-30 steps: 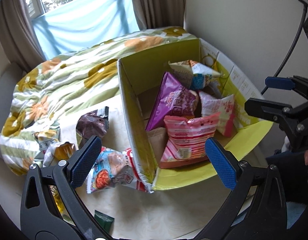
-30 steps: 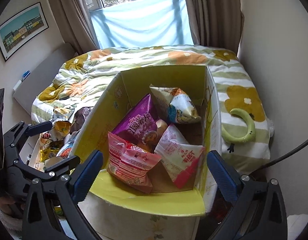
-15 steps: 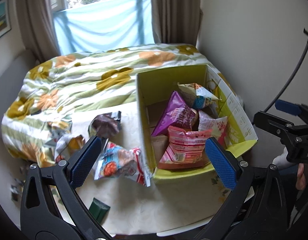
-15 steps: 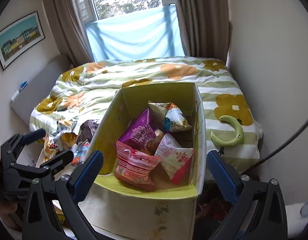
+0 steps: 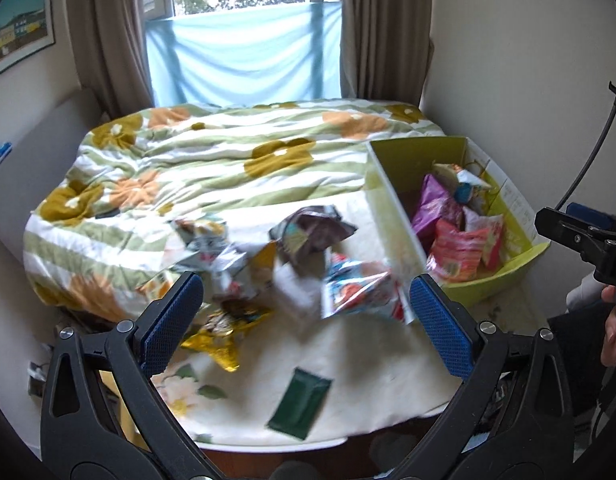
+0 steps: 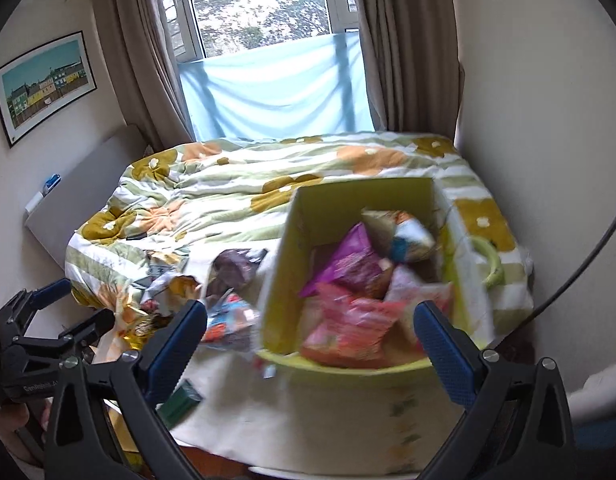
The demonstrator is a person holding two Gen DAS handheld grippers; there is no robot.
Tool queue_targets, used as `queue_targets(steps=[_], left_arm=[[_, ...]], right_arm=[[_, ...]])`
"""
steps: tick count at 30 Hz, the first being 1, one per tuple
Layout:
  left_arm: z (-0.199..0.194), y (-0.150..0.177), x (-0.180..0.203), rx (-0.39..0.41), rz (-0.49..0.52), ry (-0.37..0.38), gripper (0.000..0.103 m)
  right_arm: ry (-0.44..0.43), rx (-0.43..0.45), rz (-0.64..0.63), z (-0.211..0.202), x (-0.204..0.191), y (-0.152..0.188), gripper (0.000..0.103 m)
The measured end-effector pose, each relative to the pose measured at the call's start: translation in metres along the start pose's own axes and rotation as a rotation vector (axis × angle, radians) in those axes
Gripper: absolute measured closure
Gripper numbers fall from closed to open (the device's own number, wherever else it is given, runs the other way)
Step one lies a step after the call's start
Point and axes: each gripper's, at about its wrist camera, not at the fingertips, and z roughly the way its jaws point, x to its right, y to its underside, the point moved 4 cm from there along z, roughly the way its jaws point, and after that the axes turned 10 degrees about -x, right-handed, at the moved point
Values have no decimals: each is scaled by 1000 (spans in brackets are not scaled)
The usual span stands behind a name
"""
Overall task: Organize snacks
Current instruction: 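Withdraw both tools from the box back toward the table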
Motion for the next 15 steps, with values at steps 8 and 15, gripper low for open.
queue_targets(steps=[8, 15], left_arm=[[6, 30, -98, -38, 21, 33, 1], [38, 49, -137, -98, 103, 101, 1]], right_arm=[[58, -10, 82, 24, -80, 39, 0], [123, -96, 163, 63, -127, 83, 0]])
